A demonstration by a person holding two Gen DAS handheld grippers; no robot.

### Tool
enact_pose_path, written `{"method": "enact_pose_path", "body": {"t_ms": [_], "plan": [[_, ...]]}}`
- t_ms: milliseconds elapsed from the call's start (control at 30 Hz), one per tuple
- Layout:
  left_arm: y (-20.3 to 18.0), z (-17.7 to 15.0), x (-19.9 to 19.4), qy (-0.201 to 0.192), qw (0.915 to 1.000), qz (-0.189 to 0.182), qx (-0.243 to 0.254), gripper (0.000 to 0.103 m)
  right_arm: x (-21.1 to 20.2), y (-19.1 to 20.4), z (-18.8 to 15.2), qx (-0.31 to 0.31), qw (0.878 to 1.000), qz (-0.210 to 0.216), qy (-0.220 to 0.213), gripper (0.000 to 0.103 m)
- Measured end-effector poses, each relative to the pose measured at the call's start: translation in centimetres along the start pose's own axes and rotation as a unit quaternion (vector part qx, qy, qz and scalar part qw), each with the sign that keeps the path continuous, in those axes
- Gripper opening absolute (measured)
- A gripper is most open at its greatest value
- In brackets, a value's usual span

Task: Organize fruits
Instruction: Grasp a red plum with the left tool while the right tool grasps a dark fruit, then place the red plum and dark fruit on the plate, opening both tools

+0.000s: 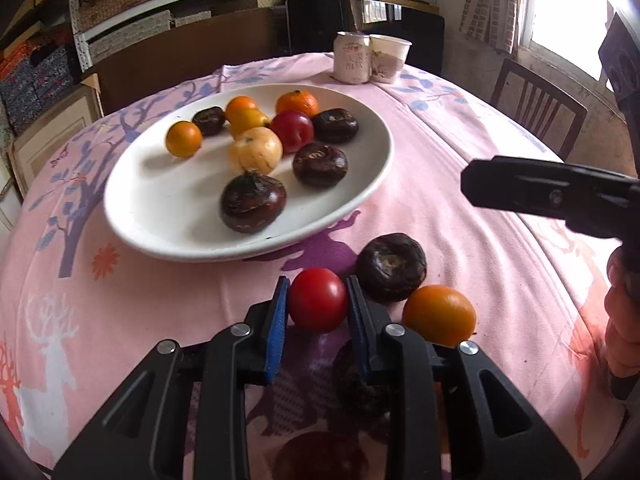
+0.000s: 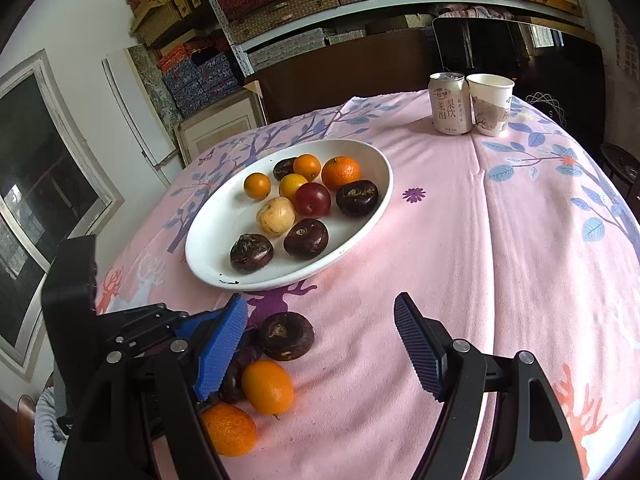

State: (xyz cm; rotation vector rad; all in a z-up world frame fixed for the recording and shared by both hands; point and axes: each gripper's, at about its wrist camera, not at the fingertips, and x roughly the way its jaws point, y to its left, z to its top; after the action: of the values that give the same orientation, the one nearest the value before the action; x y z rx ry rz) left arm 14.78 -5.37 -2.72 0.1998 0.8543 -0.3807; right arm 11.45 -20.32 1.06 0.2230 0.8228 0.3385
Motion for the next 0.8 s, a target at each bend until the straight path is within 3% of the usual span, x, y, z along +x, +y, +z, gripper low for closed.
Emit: {"method": "enact_pose_path", "body": {"t_ms": [200,400,567,800], "plan": [[4.0,-0.1,-2.6,-0.028,0.9965,0.037,-0.070,0.027,3.4,1.7,-1.1,-0.039,0.997,0.000,0.065,0.057],[4.6,-0.1,-2.2,-0.019,0.9952,0.050,-0.081,0.027,5.1,4.5,-2.0,-0.092,0.992,-0.013,0.086,0.057],[4.6,-0.2,-2.4,-0.024,0.9948,0.055,-0.082,0.027,5.6,5.2,-2.2,-0.114,0.989,-0.045,0.077,0.043],[4.9,-0.2,-2.5,-0.029,0.9938,0.061,-0.088,0.027,3.9,5.3,-2.4,-0.135,0.987,-0.075,0.033,0.042]]}}
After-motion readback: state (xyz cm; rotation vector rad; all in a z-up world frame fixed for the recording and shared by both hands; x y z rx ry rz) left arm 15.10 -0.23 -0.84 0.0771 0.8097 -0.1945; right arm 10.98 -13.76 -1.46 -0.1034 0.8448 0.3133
